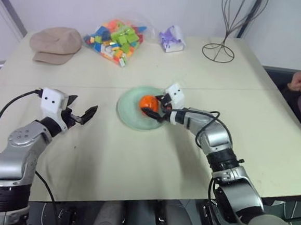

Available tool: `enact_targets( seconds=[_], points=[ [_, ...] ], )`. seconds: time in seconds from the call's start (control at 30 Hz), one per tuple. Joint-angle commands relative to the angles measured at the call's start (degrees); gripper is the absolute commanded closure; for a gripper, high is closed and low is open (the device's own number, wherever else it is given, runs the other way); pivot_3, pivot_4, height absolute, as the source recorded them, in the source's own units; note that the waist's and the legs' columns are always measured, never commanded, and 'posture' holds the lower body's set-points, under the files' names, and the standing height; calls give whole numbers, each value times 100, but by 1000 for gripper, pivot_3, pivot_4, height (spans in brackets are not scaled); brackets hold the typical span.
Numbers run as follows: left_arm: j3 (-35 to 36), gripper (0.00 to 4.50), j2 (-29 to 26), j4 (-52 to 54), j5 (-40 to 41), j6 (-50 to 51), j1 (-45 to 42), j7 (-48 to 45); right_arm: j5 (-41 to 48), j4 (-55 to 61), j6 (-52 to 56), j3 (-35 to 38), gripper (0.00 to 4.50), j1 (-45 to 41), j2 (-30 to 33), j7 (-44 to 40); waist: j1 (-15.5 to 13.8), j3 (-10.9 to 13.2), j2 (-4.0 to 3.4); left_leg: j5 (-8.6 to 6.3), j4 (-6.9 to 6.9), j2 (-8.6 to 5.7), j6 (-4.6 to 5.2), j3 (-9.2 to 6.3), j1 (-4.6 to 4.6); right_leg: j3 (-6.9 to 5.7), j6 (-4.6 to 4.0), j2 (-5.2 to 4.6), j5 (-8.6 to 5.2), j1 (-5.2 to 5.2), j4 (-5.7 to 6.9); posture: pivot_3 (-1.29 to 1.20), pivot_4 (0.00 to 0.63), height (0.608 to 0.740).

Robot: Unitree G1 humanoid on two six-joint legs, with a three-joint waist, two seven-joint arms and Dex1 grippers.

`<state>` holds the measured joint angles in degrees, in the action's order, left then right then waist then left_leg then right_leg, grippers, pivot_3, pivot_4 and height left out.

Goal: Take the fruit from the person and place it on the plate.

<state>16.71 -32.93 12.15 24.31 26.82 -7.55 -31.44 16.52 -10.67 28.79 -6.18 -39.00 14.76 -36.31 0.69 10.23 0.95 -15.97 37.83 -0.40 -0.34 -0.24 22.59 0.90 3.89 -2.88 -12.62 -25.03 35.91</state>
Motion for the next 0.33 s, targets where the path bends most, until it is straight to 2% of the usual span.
enact_targets(
  seconds=[0.03, 0.2, 0.33],
  points=[
    [198, 0, -216, 248, 122, -1, 22, -170, 828, 1340, 692, 1012, 92, -1, 290, 216, 1, 0, 0, 0, 0, -2, 0, 0, 8, 0, 0, -3, 0, -7, 0, 0, 150, 740],
    [152, 0, -281, 80, 10, -168, 127, -284, 2003, 2351, 1662, 2201, 92, 632, 578, 469, -7, -3, 4, 0, -7, -5, 0, -2, 24, -1, -1, -7, 0, -24, -4, 0, 150, 740],
    [55, 0, -224, 55, 93, -165, 183, -420, 2025, 2533, 1587, 2553, 92, 1258, 739, 711, 1, -3, 4, 0, -23, -5, 0, -3, 25, -3, -2, -10, -1, -23, -19, 0, 150, 740]
  ],
)
